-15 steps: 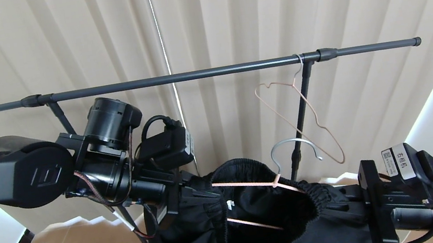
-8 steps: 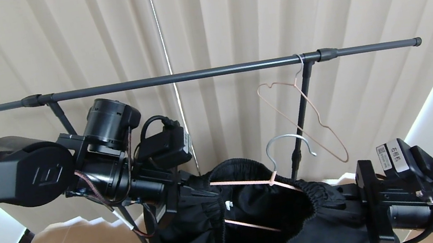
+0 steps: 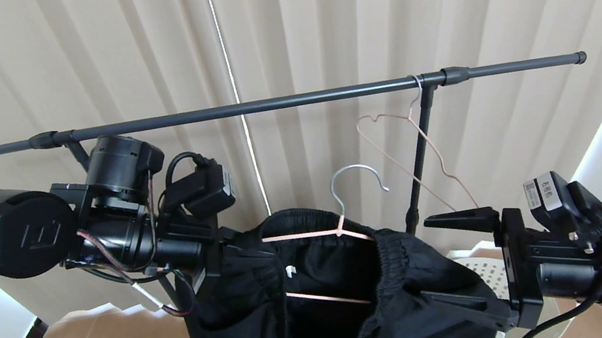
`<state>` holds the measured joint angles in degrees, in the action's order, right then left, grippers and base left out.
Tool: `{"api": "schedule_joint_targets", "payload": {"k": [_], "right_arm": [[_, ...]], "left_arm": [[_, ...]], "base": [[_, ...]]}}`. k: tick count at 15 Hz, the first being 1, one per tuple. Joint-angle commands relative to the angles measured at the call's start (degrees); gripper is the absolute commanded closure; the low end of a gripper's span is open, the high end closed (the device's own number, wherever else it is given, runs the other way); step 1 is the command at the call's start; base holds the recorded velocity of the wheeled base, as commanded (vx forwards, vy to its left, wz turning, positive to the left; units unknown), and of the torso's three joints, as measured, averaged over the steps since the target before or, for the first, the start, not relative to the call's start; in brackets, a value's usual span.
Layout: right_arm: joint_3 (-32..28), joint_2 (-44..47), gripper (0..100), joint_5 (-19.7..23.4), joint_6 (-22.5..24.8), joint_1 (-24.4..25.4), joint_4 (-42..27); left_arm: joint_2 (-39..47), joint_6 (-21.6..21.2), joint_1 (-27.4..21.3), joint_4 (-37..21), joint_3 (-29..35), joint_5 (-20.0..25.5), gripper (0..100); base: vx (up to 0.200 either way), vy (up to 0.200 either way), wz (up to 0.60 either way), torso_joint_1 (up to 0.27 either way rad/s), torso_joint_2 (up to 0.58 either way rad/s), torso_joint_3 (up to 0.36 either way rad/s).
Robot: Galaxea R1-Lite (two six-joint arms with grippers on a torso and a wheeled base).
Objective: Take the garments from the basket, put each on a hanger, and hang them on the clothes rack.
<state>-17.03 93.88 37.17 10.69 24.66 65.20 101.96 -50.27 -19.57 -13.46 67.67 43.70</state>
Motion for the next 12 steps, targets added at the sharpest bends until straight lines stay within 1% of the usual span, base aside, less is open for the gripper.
{"api": "schedule_joint_targets", "payload": {"k": [1, 2, 4, 6, 8, 9, 10, 12], "right_arm": [[-0.37, 0.08, 0, 0.1, -0.94, -0.4, 0.02], [-0.37, -0.1, 0, 0.1, -2.08, -0.4, 0.11], [-0.46, 0.34, 0, 0.1, -2.43, -0.58, 0.11], [-1.51, 1.66, 0, 0.54, -2.34, -3.39, 0.11], [-2.39, 3.42, 0, 3.7, -2.34, -7.26, 0.11], [-2.57, 4.29, 0, 4.49, -2.34, -7.96, 0.2], [-2.92, 6.32, 0, 4.49, -2.34, -8.31, 1.16], [-2.75, 11.15, 0, 4.49, -2.34, -8.84, 6.0]], "left_arm": [[-0.8, 1.32, 1.46, 0.01, -0.08, 0.07, 100], [-1.06, 2.99, 2.34, 0.01, 0.09, 0.07, 100], [-1.77, 4.66, 3.48, 0.36, 0.01, 0.07, 100], [-3.09, 5.98, 4.36, 0.36, -0.52, 0.07, 100], [-4.84, 8.26, 4.8, 0.36, -1.31, 0.07, 100], [-5.28, 8.61, 4.98, 0.36, -1.31, 0.07, 100], [-5.63, 8.79, 5.33, 0.36, -1.31, 0.07, 100], [-6.6, 8.88, 5.33, 0.36, -1.31, 0.07, 100]], "base": [[0.0, 0.0, 0.0, 0.0, 0.0, 0.0], [0.0, 0.0, 0.0, 0.0, 0.0, 0.0], [0.0, 0.0, 0.0, 0.0, 0.0, 0.0], [0.0, 0.0, 0.0, 0.0, 0.0, 0.0], [0.0, 0.0, 0.0, 0.0, 0.0, 0.0], [0.0, 0.0, 0.0, 0.0, 0.0, 0.0], [0.0, 0.0, 0.0, 0.0, 0.0, 0.0], [0.0, 0.0, 0.0, 0.0, 0.0, 0.0]]}}
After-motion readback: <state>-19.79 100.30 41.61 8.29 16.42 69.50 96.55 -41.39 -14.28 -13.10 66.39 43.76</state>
